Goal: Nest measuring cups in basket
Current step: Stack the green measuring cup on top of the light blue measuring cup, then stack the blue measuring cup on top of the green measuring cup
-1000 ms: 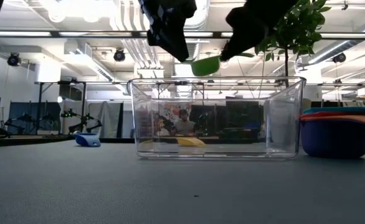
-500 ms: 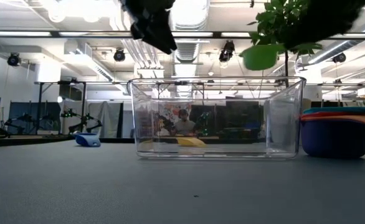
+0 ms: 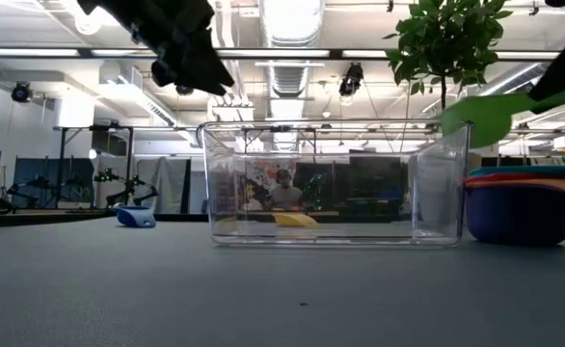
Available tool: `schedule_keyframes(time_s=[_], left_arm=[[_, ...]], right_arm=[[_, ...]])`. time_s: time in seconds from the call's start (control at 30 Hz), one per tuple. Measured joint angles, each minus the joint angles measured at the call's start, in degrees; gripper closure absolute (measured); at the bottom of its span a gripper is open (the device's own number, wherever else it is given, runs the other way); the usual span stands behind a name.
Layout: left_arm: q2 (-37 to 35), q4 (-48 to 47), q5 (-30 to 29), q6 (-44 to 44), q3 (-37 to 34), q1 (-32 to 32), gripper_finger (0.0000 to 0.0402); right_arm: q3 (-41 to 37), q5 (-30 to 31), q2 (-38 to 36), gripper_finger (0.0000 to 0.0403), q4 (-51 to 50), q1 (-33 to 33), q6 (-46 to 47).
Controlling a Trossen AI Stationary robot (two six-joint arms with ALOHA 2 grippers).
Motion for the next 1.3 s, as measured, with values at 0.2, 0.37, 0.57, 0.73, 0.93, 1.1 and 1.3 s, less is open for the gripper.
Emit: schedule_keyframes(time_s=[0.2, 0.37, 0.57, 0.73, 0.93, 1.1, 1.3], left_arm=[[-2.3, 0.9, -0.4, 0.0, -1.9, 1.1, 0.0231], [-1.2, 1.0, -0.5, 0.0, -2.0, 2.3, 0.0231], [1.1, 1.3, -0.5, 0.1, -1.6, 2.8, 0.0231], [1.9, 0.9, -0.5, 1.2, -1.6, 3.2, 0.0231], [1.8, -2.0, -0.5, 2.2, -1.6, 6.1, 0.0237], [2.2, -8.4, -0.4, 0.4, -1.9, 11.5, 0.0250], [4.3, -14.6, -0.4, -2.6, -1.9, 19.4, 0.0254]], right_arm=[[-0.4, -4.7, 2.4, 0.0262, -1.5, 0.5, 3.9], [-0.5, -7.1, 5.4, 0.0262, -1.5, 0.5, 5.1], [-0.5, -8.2, 6.4, 0.0242, -1.3, 0.5, 4.9], [-0.4, -8.6, 6.0, 0.0195, -1.2, 0.5, 3.9], [1.0, -8.6, 5.9, 0.0155, -1.1, 0.5, 1.1], [2.4, -6.6, 5.6, 0.0142, -1.1, 0.5, -2.0], [2.6, 1.2, 5.6, 0.0150, -0.7, 1.1, -3.2]])
